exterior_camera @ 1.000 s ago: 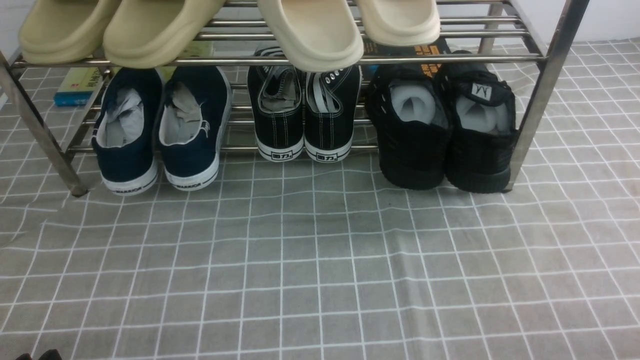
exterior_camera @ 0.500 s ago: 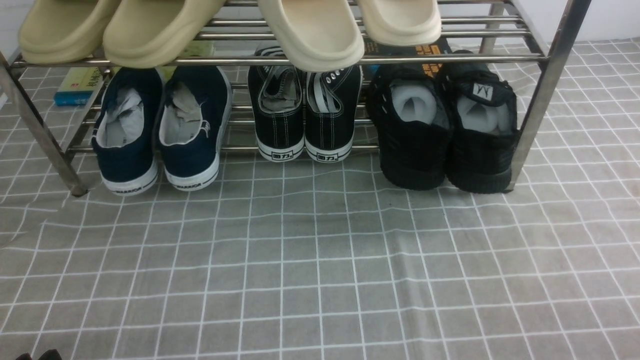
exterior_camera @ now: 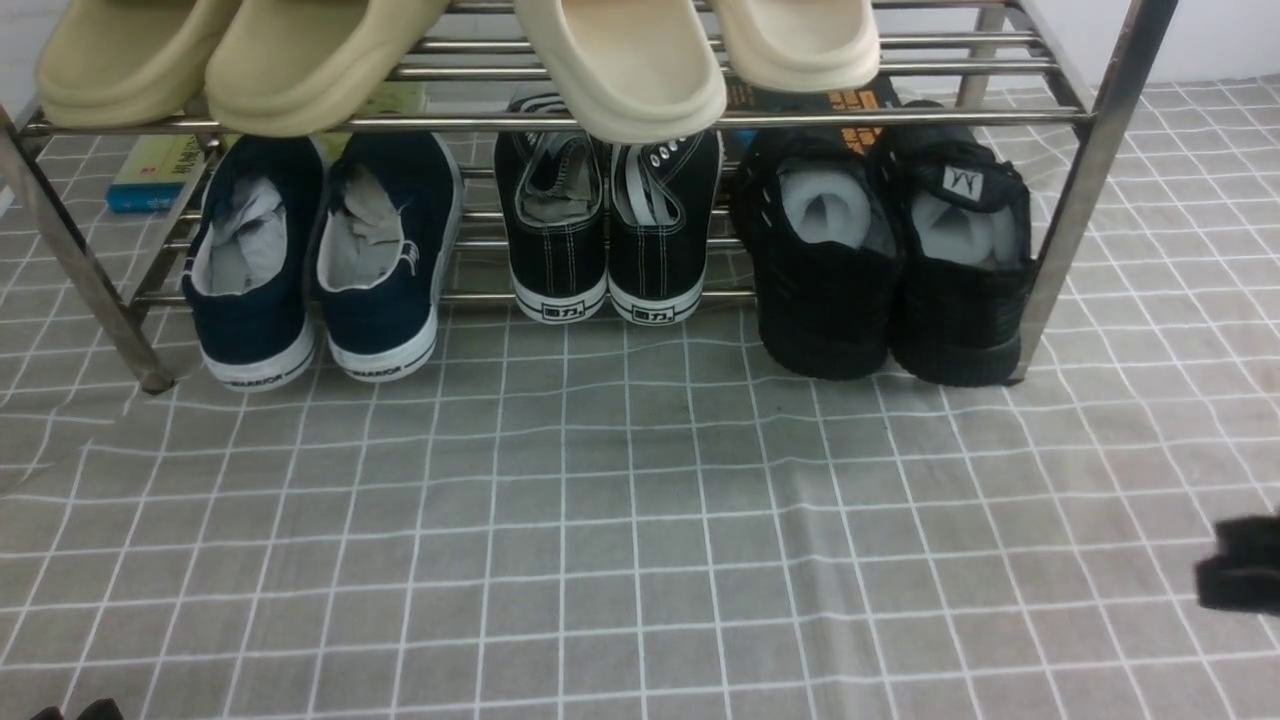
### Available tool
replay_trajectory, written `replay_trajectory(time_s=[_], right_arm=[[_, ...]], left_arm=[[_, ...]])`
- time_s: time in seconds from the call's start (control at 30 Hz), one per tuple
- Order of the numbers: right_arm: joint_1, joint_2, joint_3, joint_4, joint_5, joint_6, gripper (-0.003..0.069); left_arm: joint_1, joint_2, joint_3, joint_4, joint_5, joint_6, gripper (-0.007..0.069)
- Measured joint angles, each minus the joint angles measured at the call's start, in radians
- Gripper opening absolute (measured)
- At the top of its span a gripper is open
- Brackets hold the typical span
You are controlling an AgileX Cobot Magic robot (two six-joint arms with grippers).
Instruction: Take the shoes off the shelf with your hand from the grey coffee tablecloth.
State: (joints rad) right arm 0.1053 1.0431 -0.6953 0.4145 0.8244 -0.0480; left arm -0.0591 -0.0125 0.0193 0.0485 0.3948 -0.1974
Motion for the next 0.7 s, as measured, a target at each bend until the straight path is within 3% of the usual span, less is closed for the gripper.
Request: replay_trajectory(time_s=[0.07,0.2,0.37,0.53,0.7], right_arm=[[0.066,0.143,-0.122,0.058,0.001,-0.099,0.0015],[0.150,0.266,-0.269,0.061,0.004,-0.129,0.0041],[0.263,0.414,-0.497,-0.075,0.008,-0.067,0.0132],[0.363,0.555,-0.714,-0.242,0.018,-0.007,0.0314],[0.411,0.674,-0.855,-0.363,0.011,0.006,0.0446]], left_arm=[[0.000,0.000,0.000,0.000,0.000,0.000,0.0239],[0.000,0.000,0.000,0.000,0.000,0.000,0.0239],[0.000,0.000,0.000,0.000,0.000,0.000,0.0239],[0.000,0.000,0.000,0.000,0.000,0.000,0.0239],[0.000,0.000,0.000,0.000,0.000,0.000,0.0239]])
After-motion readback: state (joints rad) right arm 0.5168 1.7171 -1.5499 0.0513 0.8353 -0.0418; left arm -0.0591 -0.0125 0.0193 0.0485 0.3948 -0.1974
